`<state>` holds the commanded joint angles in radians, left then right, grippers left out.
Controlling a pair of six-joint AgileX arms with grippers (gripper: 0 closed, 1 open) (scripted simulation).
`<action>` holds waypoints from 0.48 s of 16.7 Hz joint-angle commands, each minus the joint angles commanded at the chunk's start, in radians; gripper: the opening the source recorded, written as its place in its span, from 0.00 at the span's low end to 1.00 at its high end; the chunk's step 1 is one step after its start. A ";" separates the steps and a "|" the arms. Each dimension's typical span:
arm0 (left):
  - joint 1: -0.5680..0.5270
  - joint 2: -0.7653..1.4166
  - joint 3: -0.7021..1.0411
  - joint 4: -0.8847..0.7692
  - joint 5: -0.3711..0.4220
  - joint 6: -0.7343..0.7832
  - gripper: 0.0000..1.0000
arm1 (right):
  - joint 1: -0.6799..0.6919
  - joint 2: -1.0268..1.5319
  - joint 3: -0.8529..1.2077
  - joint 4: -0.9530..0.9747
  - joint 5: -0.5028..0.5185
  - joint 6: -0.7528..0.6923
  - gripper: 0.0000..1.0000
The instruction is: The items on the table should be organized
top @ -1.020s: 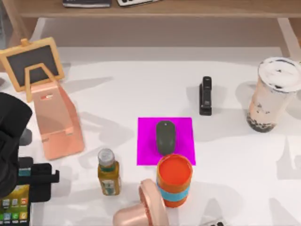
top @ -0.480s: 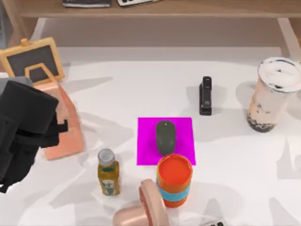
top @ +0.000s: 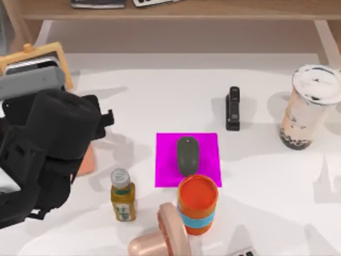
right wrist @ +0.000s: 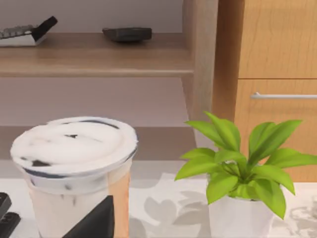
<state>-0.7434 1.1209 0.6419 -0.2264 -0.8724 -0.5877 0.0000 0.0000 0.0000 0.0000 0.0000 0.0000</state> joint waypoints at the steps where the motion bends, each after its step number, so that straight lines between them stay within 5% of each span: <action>1: 0.000 0.000 0.000 0.000 0.000 0.000 0.00 | 0.000 0.000 0.000 0.000 0.000 0.000 1.00; 8: 0.023 -0.001 0.009 0.019 0.022 0.050 0.00 | 0.000 0.000 0.000 0.000 0.000 0.000 1.00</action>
<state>-0.7204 1.1198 0.6514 -0.2075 -0.8503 -0.5376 0.0000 0.0000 0.0000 0.0000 0.0000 0.0000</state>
